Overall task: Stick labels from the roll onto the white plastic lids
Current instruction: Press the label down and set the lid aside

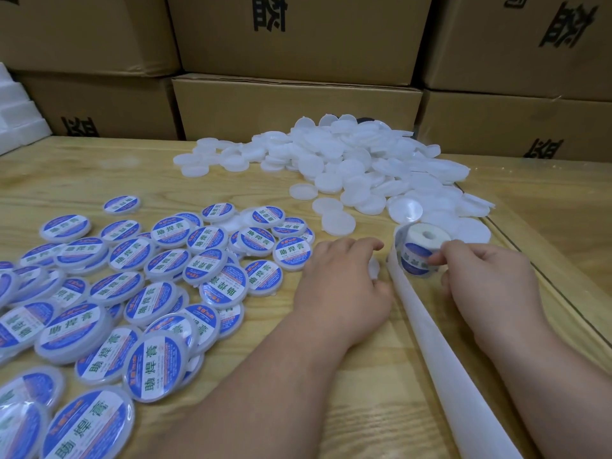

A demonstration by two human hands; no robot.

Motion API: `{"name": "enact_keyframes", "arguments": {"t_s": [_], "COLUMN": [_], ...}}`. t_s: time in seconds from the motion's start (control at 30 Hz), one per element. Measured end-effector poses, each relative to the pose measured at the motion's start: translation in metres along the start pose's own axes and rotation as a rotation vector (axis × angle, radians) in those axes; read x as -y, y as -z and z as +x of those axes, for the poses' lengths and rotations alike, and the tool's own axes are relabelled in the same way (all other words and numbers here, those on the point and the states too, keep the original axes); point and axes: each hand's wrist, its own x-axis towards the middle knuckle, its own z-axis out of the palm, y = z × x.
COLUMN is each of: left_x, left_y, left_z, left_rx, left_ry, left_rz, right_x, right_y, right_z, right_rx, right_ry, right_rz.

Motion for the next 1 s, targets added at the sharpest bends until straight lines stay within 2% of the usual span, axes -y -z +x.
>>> {"name": "enact_keyframes", "arguments": {"t_s": [0.1, 0.17, 0.3, 0.4, 0.57, 0.77, 1.0], "left_x": [0.0, 0.0, 0.002, 0.005, 0.007, 0.006, 0.004], "left_y": [0.0, -0.001, -0.003, -0.005, -0.007, -0.003, 0.003], "left_z": [0.0, 0.0, 0.001, 0.002, 0.006, 0.005, 0.004], "left_rx": [-0.002, -0.007, -0.066, -0.12, -0.134, -0.197, -0.185], "left_ry": [0.02, 0.025, 0.013, 0.006, 0.019, -0.014, 0.004], "left_rz": [0.019, 0.033, 0.026, -0.068, -0.221, -0.395, -0.479], "right_x": [-0.001, -0.001, 0.001, 0.001, -0.004, 0.0, 0.006], "right_y": [0.003, 0.001, -0.007, -0.01, -0.009, -0.006, -0.002], "right_z": [0.003, 0.001, -0.008, -0.011, -0.007, -0.006, -0.007], "right_rx": [-0.042, -0.008, 0.145, 0.276, 0.432, 0.535, 0.689], "right_ry": [0.009, 0.074, 0.191, 0.225, 0.153, 0.006, -0.061], "right_rz": [0.005, -0.017, -0.082, -0.084, -0.031, 0.137, 0.282]}}
